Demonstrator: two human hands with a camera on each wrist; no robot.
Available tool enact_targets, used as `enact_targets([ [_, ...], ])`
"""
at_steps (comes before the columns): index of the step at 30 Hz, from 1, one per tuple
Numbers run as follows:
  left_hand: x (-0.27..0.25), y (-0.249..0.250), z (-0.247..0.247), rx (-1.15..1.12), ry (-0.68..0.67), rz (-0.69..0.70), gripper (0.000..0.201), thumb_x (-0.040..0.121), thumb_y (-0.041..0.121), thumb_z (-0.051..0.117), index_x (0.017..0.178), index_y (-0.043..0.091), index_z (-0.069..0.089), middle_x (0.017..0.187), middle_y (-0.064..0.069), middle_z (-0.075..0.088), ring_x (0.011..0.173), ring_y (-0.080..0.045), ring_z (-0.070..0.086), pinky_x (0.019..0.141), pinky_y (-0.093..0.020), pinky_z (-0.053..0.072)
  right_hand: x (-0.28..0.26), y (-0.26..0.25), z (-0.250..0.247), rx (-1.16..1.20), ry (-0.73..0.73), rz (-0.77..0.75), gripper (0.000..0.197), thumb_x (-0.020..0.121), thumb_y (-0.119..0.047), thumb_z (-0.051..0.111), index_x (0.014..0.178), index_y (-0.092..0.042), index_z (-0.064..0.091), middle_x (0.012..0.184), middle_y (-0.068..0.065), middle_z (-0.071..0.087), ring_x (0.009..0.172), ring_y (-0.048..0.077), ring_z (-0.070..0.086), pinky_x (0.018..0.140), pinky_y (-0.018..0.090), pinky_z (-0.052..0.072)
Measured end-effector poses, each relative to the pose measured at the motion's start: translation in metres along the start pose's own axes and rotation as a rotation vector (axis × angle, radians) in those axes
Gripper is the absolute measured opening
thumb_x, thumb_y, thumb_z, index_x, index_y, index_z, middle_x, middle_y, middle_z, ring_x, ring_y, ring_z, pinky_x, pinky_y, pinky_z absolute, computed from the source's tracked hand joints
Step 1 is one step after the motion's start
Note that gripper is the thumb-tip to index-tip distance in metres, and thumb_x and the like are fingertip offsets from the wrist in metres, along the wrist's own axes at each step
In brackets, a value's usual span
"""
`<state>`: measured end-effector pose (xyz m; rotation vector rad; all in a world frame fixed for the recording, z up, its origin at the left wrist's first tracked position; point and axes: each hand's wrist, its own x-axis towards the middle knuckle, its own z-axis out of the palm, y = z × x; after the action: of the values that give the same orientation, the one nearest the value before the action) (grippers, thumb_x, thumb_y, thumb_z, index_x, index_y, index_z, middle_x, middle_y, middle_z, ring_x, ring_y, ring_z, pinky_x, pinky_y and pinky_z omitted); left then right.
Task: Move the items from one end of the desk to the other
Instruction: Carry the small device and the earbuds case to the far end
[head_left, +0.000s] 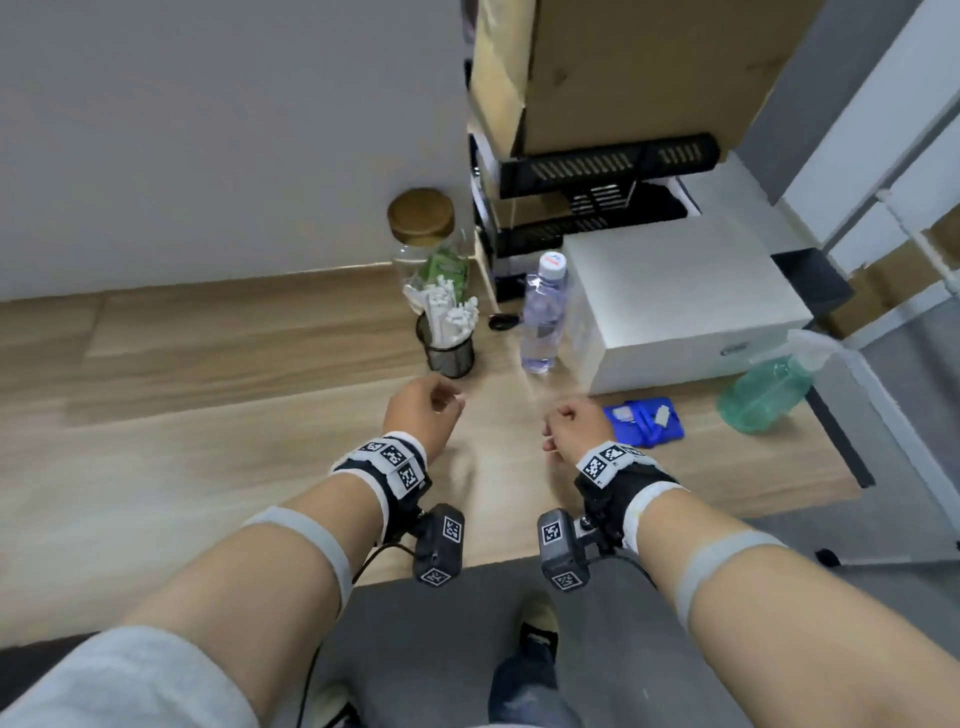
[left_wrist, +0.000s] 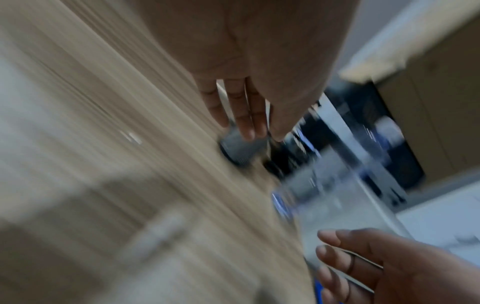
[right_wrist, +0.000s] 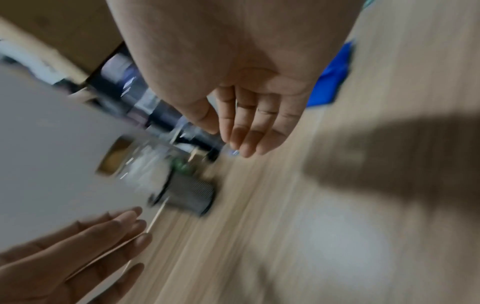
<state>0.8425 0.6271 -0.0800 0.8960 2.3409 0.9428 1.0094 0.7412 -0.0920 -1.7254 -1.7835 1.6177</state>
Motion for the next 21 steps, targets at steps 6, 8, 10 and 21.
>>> enact_targets([
  [6, -0.037, -0.114, -0.160, -0.092, 0.193, -0.133, 0.009, 0.084, 0.019, 0.069, 0.081, 0.027, 0.067, 0.080, -0.002, 0.072, 0.078, -0.022, 0.070, 0.080, -0.035, 0.057, -0.065, -0.082, 0.155, -0.043, -0.186, -0.131, 0.020, 0.091, -0.012, 0.051, 0.072, -0.016, 0.056, 0.072, 0.005, 0.065, 0.057, 0.022, 0.062, 0.057, 0.030, 0.050],
  [8, -0.056, -0.158, -0.214, -0.145, 0.239, -0.175, 0.011, 0.086, 0.018, 0.068, 0.082, 0.029, 0.065, 0.079, -0.003, 0.071, 0.077, -0.022, 0.071, 0.076, -0.033, 0.057, -0.092, -0.106, 0.214, -0.064, -0.233, -0.185, 0.017, 0.092, -0.012, 0.052, 0.076, -0.016, 0.059, 0.075, 0.006, 0.066, 0.061, 0.022, 0.063, 0.060, 0.032, 0.052],
  [10, -0.075, -0.201, -0.266, -0.204, 0.273, -0.214, 0.013, 0.087, 0.015, 0.067, 0.083, 0.027, 0.065, 0.074, 0.000, 0.068, 0.073, -0.021, 0.071, 0.074, -0.031, 0.056, -0.120, -0.127, 0.275, -0.071, -0.286, -0.232, 0.013, 0.093, -0.012, 0.053, 0.083, -0.014, 0.061, 0.074, 0.004, 0.065, 0.063, 0.022, 0.063, 0.061, 0.032, 0.053],
  [21, -0.162, -0.387, -0.489, -0.320, 0.435, -0.398, 0.008, 0.088, 0.011, 0.064, 0.091, 0.014, 0.070, 0.080, -0.007, 0.072, 0.066, -0.016, 0.070, 0.071, -0.024, 0.051, -0.238, -0.212, 0.548, -0.021, -0.541, -0.308, 0.018, 0.097, -0.005, 0.048, 0.082, -0.008, 0.058, 0.073, 0.010, 0.058, 0.052, 0.018, 0.054, 0.050, 0.024, 0.043],
])
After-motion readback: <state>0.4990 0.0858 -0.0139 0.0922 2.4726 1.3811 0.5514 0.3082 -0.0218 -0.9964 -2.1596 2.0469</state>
